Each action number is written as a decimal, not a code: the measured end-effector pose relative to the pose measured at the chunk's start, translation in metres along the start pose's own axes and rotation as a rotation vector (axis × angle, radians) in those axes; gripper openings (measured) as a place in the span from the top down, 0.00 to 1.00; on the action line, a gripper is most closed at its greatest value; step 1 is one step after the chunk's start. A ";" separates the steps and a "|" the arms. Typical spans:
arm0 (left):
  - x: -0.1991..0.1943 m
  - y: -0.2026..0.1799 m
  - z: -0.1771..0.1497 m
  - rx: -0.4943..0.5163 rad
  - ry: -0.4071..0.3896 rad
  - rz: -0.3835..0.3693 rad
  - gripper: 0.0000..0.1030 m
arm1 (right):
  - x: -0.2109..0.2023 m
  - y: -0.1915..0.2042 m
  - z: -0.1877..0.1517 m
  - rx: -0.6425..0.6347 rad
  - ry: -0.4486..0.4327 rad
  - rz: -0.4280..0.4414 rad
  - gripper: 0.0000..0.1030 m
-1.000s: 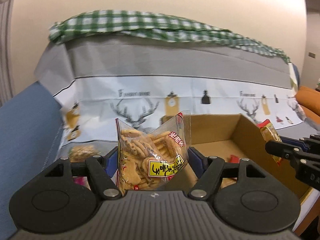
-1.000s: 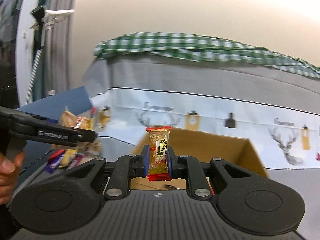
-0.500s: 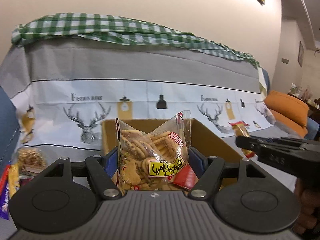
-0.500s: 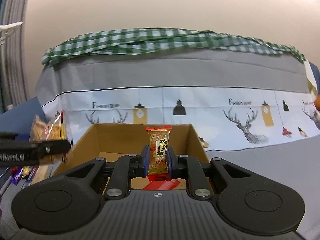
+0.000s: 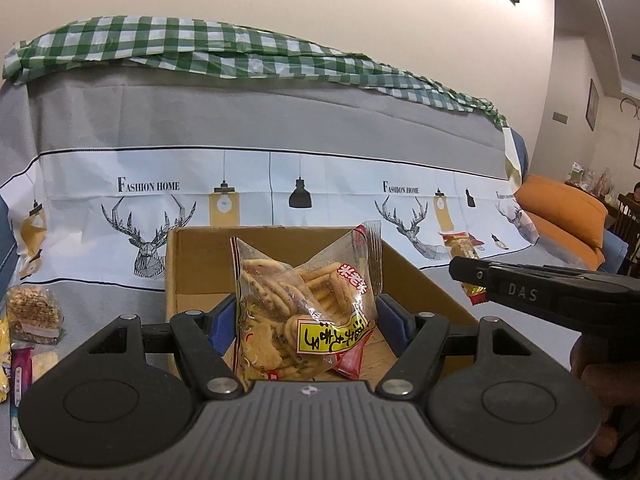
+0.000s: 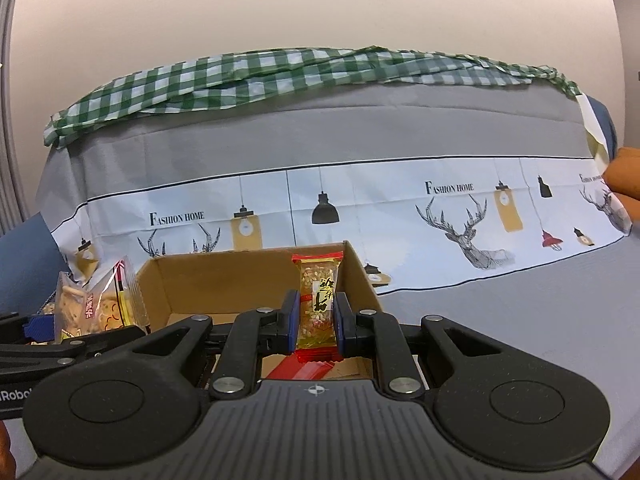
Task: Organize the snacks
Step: 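Open both grippers to drop the cracker bag and snack bar into the box, then move both open grippers back over the snack pile, then grasp the pale puffed-snack bag with the right gripper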
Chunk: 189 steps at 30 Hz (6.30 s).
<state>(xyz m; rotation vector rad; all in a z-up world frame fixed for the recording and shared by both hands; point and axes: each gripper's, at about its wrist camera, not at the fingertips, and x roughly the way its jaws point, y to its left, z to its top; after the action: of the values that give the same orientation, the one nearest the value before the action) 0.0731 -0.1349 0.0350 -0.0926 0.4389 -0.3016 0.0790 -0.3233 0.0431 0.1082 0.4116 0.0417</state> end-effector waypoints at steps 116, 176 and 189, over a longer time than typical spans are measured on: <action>0.007 0.247 -0.036 0.102 0.462 0.624 0.50 | 0.057 0.276 -0.095 -0.231 0.238 0.490 0.49; -0.008 0.287 -0.054 -0.392 0.616 0.501 0.37 | 0.012 0.266 -0.132 -0.355 0.461 0.481 0.49; 0.009 0.284 -0.062 -0.335 0.686 0.571 0.35 | 0.036 0.266 -0.137 -0.314 0.496 0.468 0.48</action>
<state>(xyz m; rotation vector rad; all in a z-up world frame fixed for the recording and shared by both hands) 0.1302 0.1315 -0.0678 -0.1858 1.1666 0.3245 0.0524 -0.0437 -0.0662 -0.1219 0.8627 0.6012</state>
